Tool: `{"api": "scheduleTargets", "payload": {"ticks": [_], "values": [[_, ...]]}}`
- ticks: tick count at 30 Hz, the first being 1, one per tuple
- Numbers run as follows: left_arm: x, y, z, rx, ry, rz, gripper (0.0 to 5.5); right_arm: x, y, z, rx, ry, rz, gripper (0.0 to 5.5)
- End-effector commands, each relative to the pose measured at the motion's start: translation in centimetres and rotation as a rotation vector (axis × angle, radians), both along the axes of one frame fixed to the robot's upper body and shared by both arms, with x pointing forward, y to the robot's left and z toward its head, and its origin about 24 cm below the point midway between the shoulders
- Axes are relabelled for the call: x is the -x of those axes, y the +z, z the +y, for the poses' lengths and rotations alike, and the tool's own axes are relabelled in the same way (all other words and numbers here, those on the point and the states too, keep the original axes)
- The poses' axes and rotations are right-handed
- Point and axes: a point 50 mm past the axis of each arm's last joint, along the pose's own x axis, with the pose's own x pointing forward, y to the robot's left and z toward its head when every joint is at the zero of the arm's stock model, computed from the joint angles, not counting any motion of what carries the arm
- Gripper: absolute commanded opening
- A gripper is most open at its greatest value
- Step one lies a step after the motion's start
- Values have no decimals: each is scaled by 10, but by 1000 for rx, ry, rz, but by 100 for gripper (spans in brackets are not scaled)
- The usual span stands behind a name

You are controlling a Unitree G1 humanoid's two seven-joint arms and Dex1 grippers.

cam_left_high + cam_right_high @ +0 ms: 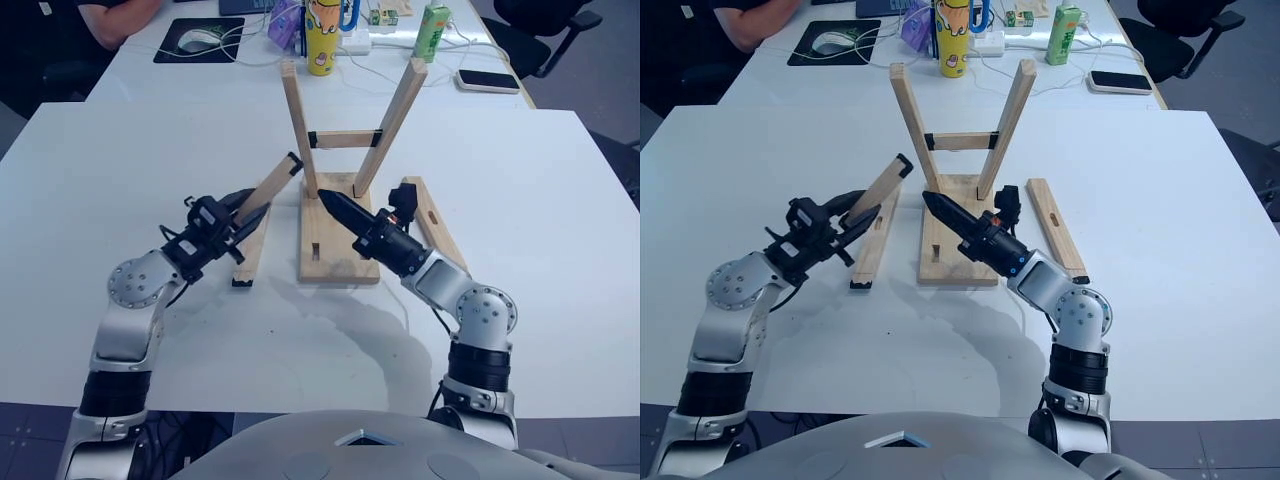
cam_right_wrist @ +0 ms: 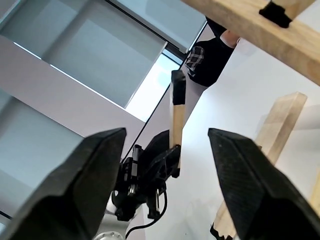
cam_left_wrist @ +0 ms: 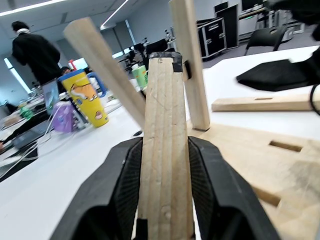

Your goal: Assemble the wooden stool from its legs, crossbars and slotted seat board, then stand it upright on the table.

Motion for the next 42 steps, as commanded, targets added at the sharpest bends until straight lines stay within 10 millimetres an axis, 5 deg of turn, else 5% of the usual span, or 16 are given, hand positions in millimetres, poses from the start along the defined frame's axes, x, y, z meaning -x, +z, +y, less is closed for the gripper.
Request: {"api": "scheduleTargets", "payload": {"ticks": [1,12,28,35,42], "values": [[-1,3,-14,30,-22,-1,133,-8,4,4,39,-38,-3,318],[0,-8,-31,54,-39,37,133,-26,8,11,-56,-148,20,318],[2,-10,-36,75,-39,76,133,-26,2,20,-28,-152,37,66],[0,-11,-38,85,-23,110,133,-27,-4,18,47,-185,24,42],[4,-1,-30,332,-30,208,257,-30,-9,-13,244,-327,-51,42]]}}
